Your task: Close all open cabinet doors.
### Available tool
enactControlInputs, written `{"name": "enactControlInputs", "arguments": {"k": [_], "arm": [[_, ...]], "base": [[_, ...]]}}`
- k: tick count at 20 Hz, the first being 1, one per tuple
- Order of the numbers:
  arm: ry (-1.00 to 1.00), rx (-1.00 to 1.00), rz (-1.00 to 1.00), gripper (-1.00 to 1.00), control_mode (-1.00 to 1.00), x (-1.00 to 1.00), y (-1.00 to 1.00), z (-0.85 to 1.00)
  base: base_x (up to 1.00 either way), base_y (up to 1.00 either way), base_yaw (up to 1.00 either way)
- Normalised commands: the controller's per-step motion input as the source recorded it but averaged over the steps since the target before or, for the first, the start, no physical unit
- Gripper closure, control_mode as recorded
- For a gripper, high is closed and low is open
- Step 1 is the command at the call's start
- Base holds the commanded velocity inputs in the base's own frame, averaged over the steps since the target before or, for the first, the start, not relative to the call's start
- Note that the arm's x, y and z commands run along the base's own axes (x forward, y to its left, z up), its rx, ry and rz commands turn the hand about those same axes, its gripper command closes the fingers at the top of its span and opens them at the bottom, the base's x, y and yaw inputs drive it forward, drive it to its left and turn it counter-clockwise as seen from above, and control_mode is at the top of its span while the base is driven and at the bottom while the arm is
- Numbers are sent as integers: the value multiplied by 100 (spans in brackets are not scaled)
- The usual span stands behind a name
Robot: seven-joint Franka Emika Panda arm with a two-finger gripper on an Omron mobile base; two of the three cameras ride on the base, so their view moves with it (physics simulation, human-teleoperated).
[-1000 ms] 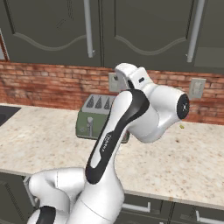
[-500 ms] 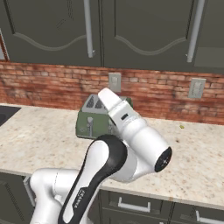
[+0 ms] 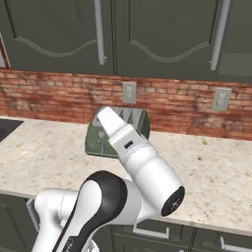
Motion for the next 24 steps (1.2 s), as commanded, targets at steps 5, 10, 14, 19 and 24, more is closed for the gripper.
{"name": "enactControlInputs", "arguments": {"k": [5, 10, 14, 19, 24], "arm": [[0, 0, 0, -100, -100, -1, 19, 3], [1, 0, -5, -100, -100, 0, 33, 0], [0, 0, -2, -100, -100, 3, 12, 0], [0, 0, 0, -100, -100, -28, 0, 0], [0, 0, 0, -100, -100, -66, 0, 0]], "base": [[0, 0, 0], [0, 0, 0], [0, 0, 0], [0, 0, 0], [0, 0, 0]]}}
